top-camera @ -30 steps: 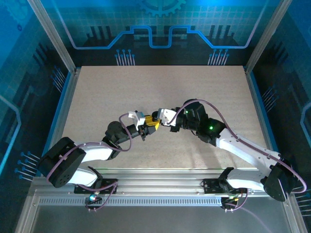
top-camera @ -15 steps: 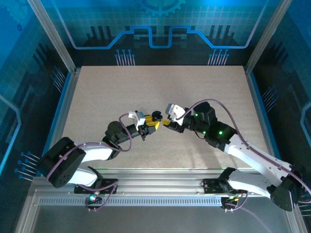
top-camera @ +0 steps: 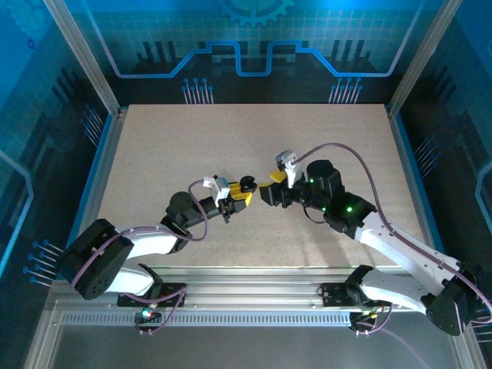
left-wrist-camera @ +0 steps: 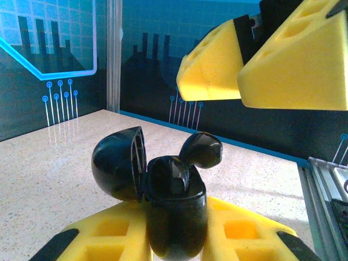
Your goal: Insert the wireless bluetooth earbuds into the charging case
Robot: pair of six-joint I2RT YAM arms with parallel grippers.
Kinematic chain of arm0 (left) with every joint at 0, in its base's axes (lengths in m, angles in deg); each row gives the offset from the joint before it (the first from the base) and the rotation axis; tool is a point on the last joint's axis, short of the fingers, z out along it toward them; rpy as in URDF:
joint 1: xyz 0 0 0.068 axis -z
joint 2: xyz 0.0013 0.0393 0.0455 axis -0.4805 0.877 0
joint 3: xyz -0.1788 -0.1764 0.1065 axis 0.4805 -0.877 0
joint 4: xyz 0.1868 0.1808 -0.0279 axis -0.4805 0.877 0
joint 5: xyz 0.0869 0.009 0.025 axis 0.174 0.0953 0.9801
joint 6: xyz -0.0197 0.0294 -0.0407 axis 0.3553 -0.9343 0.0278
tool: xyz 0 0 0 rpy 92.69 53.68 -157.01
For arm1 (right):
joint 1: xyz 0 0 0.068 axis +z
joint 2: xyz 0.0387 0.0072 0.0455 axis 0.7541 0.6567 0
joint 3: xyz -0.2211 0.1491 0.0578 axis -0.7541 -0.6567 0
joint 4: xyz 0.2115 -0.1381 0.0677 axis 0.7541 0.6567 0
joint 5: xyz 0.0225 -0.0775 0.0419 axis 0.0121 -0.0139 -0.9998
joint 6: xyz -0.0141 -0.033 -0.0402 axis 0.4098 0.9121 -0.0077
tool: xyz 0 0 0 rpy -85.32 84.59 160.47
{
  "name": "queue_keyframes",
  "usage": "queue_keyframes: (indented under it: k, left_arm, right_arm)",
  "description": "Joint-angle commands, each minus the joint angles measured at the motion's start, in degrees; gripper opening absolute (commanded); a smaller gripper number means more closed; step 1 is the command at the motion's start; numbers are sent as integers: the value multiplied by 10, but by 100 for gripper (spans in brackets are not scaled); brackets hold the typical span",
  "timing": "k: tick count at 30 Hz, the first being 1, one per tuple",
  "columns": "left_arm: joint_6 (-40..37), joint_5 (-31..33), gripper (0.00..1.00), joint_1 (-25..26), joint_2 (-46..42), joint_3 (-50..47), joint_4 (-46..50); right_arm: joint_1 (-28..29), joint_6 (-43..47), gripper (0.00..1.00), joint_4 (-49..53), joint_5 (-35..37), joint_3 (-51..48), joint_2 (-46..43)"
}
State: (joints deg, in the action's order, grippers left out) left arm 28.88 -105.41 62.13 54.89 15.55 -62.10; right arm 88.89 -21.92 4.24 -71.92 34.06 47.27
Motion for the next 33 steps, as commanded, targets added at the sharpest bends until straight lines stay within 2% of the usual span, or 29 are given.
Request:
queue_keyframes:
  k: [1, 10, 16, 19, 25, 30, 33]
  left_arm:
    - [-12, -6, 23, -5, -7, 9, -11]
    - [-11, -6, 23, -5, -7, 10, -12]
    - [-11, -6, 23, -5, -10, 9, -12]
    - [-10, -7, 23, -5, -12, 11, -10]
    - [-10, -9, 23, -5, -16, 11, -9]
    - [-9, -26, 23, -5, -22, 13, -7]
    - [-14, -59, 23, -5, -29, 18, 5]
  right_arm:
    - [-11, -59, 59, -16, -31, 1, 8]
    - [-15, -67, 61, -16, -80, 14, 47]
    - [-22, -71, 60, -13, -67, 12, 55]
    - [-39, -85, 60, -15, -60, 3, 49]
    - [-73, -107, 60, -43, -98, -20, 46]
    - [-90, -51, 60, -69, -138, -36, 27]
    - [-92, 54, 61, -79, -158, -57, -5]
